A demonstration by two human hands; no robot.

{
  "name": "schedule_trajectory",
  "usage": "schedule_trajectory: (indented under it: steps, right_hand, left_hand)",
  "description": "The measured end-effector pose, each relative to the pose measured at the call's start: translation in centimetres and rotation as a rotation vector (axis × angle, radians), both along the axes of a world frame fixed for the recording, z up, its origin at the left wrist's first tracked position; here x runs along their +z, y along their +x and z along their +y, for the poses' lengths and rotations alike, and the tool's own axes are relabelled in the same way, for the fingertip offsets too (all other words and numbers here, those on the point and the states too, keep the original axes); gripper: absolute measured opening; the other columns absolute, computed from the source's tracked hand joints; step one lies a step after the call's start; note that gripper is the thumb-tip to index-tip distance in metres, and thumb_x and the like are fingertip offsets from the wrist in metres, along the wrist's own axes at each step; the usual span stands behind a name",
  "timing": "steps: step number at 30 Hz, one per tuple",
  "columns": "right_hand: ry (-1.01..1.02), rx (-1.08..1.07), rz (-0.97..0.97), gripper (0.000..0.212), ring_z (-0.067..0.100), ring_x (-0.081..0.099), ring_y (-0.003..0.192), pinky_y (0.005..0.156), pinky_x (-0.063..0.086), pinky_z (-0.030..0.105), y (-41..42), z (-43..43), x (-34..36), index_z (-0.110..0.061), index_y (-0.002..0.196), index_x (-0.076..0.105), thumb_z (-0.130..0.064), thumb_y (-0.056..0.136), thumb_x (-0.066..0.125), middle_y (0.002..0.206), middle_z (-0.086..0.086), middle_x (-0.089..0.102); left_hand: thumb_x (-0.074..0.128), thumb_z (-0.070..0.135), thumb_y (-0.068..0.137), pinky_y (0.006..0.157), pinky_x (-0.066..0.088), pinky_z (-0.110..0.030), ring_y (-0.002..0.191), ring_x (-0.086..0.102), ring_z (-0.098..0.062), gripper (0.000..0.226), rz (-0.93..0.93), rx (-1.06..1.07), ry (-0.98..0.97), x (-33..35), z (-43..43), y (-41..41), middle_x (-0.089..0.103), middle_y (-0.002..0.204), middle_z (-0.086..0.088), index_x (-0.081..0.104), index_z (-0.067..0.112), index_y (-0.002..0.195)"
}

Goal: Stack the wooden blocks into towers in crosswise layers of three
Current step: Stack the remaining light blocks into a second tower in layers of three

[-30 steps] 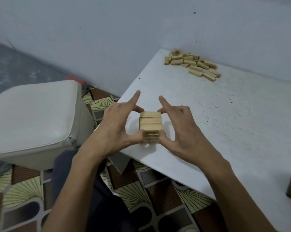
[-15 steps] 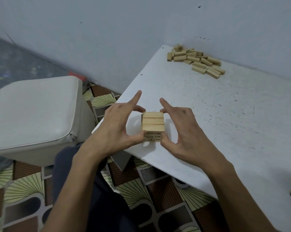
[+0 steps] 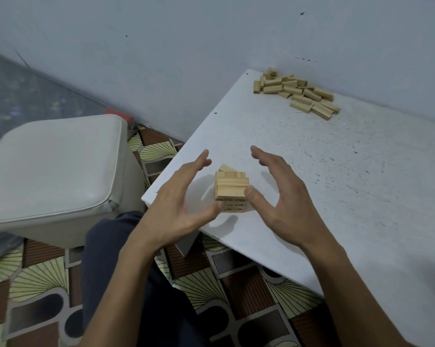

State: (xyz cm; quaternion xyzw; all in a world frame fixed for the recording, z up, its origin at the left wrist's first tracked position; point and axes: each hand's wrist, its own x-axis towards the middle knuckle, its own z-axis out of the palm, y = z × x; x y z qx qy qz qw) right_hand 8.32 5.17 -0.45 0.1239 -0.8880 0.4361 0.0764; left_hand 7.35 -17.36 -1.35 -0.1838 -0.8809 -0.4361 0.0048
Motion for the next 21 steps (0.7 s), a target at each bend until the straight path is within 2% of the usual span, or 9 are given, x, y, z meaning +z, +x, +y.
schedule_trajectory:
  steps: [3,6,9,11,13,16,21]
  right_hand:
    - [-0.064,-0.023,0.015,0.043,0.005,0.051,0.121,0.101,0.042,0.023,-0.6,0.3,-0.1,-0.025,0.141,0.050,-0.021,0.098,0.043,0.129,-0.009,0.058]
    - [0.011,-0.083,0.050,0.034,0.004,0.059,0.104,0.094,0.049,0.032,-2.3,1.0,-0.4,-0.017,0.123,0.066,-0.004,0.099,0.046,0.113,-0.004,0.067]
    - [0.146,-0.055,0.002,0.029,0.010,0.058,0.100,0.090,0.048,0.034,-4.2,1.6,-0.3,-0.022,0.115,0.071,-0.008,0.096,0.055,0.111,-0.005,0.067]
    - [0.242,-0.010,-0.077,0.025,0.008,0.052,0.102,0.085,0.039,0.027,-5.2,1.6,-0.1,-0.028,0.115,0.070,-0.017,0.095,0.061,0.114,-0.005,0.065]
    - [0.297,0.020,-0.127,0.023,0.010,0.047,0.109,0.083,0.033,0.025,-5.8,1.5,0.0,-0.033,0.114,0.071,-0.026,0.093,0.065,0.115,-0.007,0.062]
    - [0.342,0.044,-0.180,0.021,0.012,0.041,0.114,0.085,0.032,0.027,-6.2,1.2,-0.1,-0.038,0.111,0.070,-0.038,0.090,0.069,0.115,-0.009,0.059]
    - [0.382,0.036,-0.169,0.020,0.013,0.038,0.114,0.089,0.034,0.029,-6.4,1.0,-0.1,-0.040,0.107,0.072,-0.045,0.088,0.070,0.112,-0.009,0.055]
  left_hand:
    - [0.052,0.055,0.091,0.108,0.034,-0.021,0.135,0.041,0.001,0.065,-0.002,0.006,0.091,-0.2,-0.1,-0.4,0.049,0.143,0.021,0.037,0.033,0.150]
    - [0.046,0.033,0.100,0.101,0.042,-0.020,0.123,0.054,-0.004,0.040,0.054,0.069,0.149,-0.5,-0.3,-1.7,0.060,0.131,0.016,0.056,0.024,0.138]
    - [0.049,0.014,0.100,0.094,0.041,-0.011,0.113,0.059,-0.005,0.033,0.118,0.091,0.043,-0.8,-0.1,-3.4,0.065,0.120,0.011,0.064,0.022,0.128]
    - [0.054,0.008,0.098,0.095,0.037,-0.008,0.112,0.058,-0.004,0.031,0.126,0.072,-0.041,-0.8,0.1,-4.6,0.065,0.119,0.013,0.067,0.022,0.122]
    - [0.057,0.012,0.096,0.099,0.041,-0.022,0.113,0.059,-0.010,0.028,0.154,0.033,-0.141,-0.9,0.3,-5.7,0.067,0.120,0.009,0.070,0.021,0.118]
    - [0.060,0.019,0.094,0.097,0.045,-0.043,0.113,0.060,-0.019,0.027,0.144,0.001,-0.275,-1.3,0.4,-7.4,0.068,0.120,0.004,0.071,0.023,0.118]
    - [0.060,0.032,0.093,0.094,0.045,-0.055,0.112,0.059,-0.021,0.029,0.140,-0.045,-0.385,-1.8,0.8,-8.8,0.066,0.122,0.006,0.071,0.028,0.119]
